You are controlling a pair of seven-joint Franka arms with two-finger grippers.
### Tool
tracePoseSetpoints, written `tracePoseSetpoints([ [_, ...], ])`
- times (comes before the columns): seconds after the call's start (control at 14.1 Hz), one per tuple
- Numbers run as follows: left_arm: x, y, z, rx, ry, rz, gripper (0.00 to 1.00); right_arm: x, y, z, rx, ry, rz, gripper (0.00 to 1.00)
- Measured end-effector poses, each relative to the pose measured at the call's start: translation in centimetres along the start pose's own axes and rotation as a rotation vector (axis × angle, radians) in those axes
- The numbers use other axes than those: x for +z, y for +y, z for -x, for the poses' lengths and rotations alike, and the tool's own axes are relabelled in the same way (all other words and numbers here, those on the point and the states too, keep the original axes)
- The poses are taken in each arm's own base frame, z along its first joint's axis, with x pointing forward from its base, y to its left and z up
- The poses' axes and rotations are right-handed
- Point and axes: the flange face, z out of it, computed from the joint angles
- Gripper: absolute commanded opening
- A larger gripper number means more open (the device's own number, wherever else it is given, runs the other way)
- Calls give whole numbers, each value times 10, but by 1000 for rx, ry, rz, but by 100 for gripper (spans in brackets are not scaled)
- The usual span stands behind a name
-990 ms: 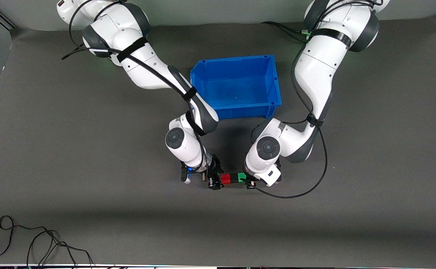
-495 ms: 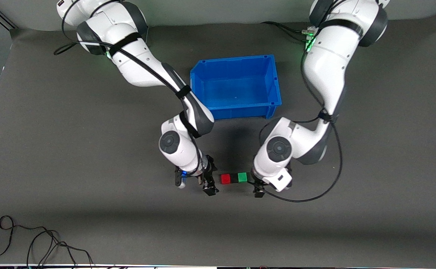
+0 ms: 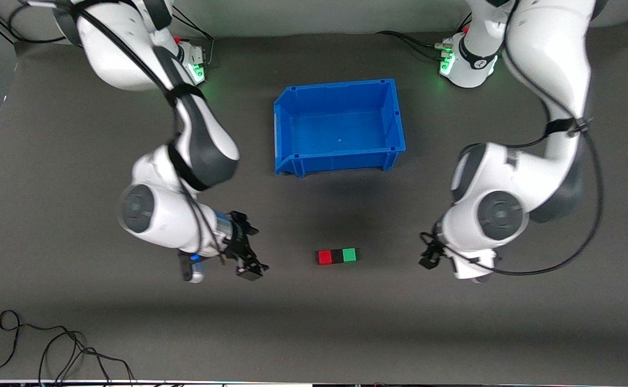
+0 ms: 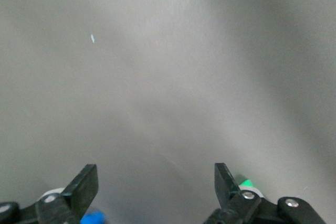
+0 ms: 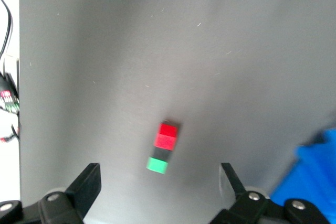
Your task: Attach green and red cubes to black cube
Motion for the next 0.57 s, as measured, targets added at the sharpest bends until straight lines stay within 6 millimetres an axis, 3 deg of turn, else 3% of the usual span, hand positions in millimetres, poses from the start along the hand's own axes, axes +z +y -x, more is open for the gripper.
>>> tracePoseSetpoints([
  [0.28,-46,-79,-48,354,7,-8,100,-99,46,-39,-252,-1,132,100],
  [0.57,-99,-135,-61,685,41,5,100,-171,95,-65,-467,-5,248,100],
])
